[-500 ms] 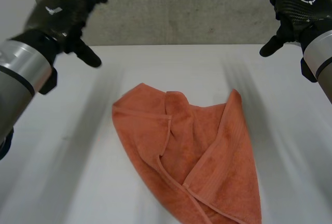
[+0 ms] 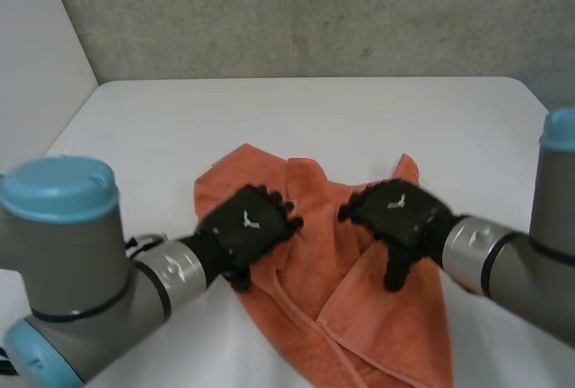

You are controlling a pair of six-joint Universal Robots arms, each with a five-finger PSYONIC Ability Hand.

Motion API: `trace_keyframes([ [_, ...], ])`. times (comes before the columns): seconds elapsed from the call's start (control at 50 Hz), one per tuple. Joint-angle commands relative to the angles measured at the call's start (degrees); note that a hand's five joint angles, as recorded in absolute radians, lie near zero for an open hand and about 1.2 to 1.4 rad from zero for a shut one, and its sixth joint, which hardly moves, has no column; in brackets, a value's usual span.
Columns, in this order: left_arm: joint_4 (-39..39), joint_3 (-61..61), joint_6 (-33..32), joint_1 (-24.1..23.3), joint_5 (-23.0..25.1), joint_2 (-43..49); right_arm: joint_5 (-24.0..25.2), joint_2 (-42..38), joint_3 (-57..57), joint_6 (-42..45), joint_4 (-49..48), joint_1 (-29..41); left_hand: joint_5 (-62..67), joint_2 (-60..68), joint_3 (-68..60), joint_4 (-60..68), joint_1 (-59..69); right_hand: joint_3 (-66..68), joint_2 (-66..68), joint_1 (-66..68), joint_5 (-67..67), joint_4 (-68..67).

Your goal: Fold the laundry

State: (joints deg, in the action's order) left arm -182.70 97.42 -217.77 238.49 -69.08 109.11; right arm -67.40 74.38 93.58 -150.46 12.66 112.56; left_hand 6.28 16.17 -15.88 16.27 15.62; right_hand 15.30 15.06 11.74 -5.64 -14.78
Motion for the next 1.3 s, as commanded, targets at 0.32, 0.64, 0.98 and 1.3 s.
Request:
trace_keyframes([
  [0.32,-3.0,0.2,0.0,-1.3,-1.0,7.1,4.3,-4.6,8.8,0.8,-8.7,0.7,19.8,19.9,-20.2,19.8,20.5,16.3,16.6,19.9,-16.0,-16.8],
  [0.64,-6.5,0.0,0.0,-1.4,-3.1,8.4,3.8,-6.2,8.3,4.0,-13.7,0.6,63.7,63.8,-64.1,63.7,64.4,64.7,64.9,68.3,-64.4,-65.2],
  [0.98,-19.4,-29.1,9.3,3.9,-24.2,1.8,-18.6,-0.6,-23.2,-18.9,-30.1,-2.3,63.7,63.8,-64.1,63.7,64.4,64.7,64.9,68.3,-64.4,-65.2],
  [1.3,-24.8,-5.4,15.2,6.8,-25.9,-7.5,-9.0,6.1,-7.9,-32.3,-40.4,-10.2,63.7,63.8,-64.1,63.7,64.4,64.7,64.9,68.3,-64.4,-65.2],
])
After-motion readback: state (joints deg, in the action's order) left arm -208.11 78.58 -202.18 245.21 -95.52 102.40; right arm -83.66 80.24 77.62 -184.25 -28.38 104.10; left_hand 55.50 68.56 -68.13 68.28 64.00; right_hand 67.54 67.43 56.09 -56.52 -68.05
